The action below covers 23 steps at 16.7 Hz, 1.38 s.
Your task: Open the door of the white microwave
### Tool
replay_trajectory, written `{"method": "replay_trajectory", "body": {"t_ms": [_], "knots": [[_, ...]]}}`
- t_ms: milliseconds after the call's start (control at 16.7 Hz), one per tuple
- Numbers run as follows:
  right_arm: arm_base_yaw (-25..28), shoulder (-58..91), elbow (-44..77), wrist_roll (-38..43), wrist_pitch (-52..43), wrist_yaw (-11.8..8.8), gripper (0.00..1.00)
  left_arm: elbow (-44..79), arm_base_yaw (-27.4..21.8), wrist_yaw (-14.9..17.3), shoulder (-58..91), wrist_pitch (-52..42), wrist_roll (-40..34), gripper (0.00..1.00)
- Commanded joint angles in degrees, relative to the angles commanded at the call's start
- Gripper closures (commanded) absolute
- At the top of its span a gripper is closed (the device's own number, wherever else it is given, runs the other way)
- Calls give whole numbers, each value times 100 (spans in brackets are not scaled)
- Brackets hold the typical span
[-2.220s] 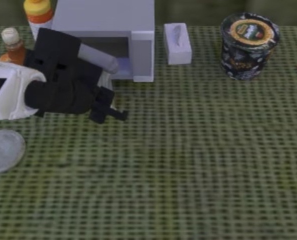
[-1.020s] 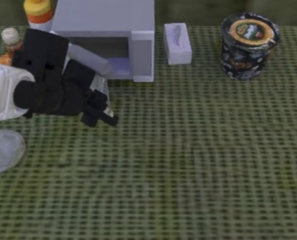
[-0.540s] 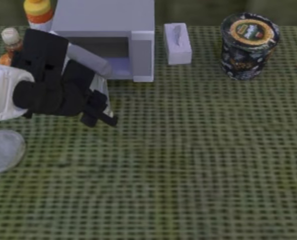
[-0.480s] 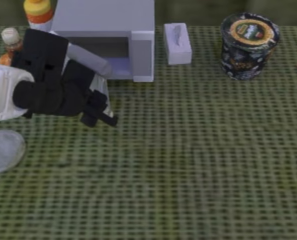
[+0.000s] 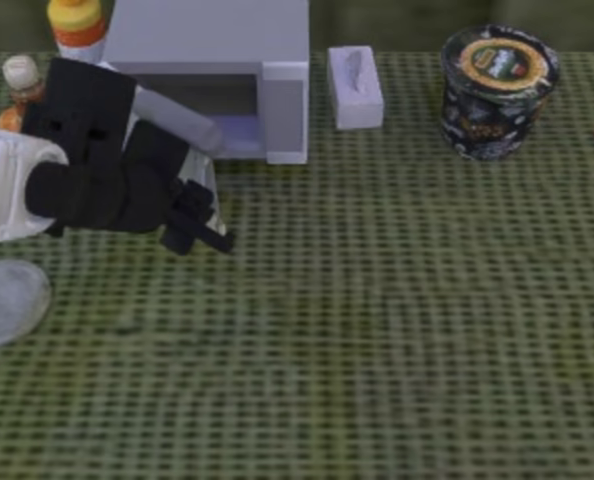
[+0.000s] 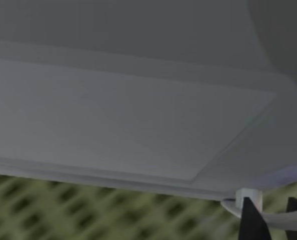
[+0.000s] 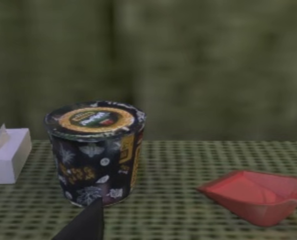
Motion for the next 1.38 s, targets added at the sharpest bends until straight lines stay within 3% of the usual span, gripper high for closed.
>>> {"method": "replay_trajectory", "body": {"t_ms": [480, 960, 1380], "knots": [[0, 0, 0, 0, 0, 0, 0, -19, -29, 50, 8, -11, -12, 100], [0, 0, 0, 0, 0, 0, 0, -86, 249, 417, -100, -157, 545, 100], [0, 0, 0, 0, 0, 0, 0, -89, 254, 424, -100, -162, 556, 100]]}}
